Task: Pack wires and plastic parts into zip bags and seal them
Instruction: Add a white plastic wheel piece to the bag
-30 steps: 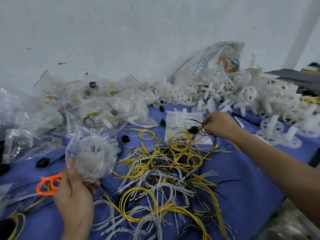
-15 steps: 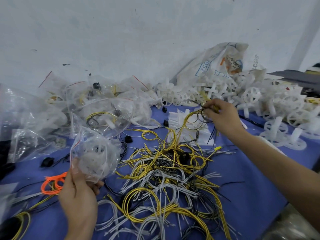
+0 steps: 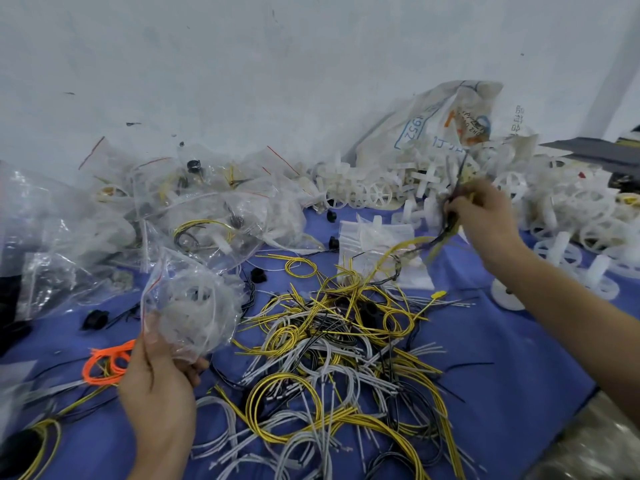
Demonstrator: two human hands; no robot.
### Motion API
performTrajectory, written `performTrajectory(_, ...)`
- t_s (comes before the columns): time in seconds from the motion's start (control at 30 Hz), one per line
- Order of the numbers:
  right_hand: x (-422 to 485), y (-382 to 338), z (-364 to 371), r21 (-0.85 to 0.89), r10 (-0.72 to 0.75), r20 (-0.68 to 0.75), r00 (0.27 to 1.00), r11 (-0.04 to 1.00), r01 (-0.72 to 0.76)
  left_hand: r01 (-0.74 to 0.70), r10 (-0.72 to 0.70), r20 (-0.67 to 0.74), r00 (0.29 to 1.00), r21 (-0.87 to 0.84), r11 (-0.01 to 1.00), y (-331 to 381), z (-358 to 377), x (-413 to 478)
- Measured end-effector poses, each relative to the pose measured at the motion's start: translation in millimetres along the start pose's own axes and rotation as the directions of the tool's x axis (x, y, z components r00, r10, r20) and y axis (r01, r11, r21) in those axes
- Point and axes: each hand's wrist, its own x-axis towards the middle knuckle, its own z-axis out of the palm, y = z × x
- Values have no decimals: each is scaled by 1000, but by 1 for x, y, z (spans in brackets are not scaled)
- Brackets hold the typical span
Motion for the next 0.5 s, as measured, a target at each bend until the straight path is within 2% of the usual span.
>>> performTrajectory(0.07, -2, -10, -4, 300, 88, -82, 993, 952, -59, 7, -7, -2, 1000, 4, 1000, -1, 0, 1)
performTrajectory(0.13, -4, -22, -6, 623, 241, 26, 970, 755, -204, 12, -12, -3, 1000, -2, 1000, -1, 0, 1)
performTrajectory(0.17, -4, -27, -7, 697, 292, 135, 947, 651, -301, 14, -14, -2, 1000, -4, 1000, -1, 0, 1)
performTrajectory(0.2, -6, -32, -8, 689, 330, 258, 908, 596, -412, 14, -14, -2, 1000, -4, 1000, -1, 0, 1)
performTrajectory(0.3, -22, -44, -4, 473, 411, 500, 762, 608, -638, 5, -5, -2, 1000, 25, 1000, 2, 1, -1)
performTrajectory(0.4, -43, -53, 9, 283, 413, 646, 641, 651, -704, -9, 8, 5, 1000, 96, 995, 5, 2, -4)
performTrajectory(0.5, -58, -66, 26, 192, 375, 720, 584, 701, -687, -60, 58, 17, 998, 179, 982, 12, 2, -6)
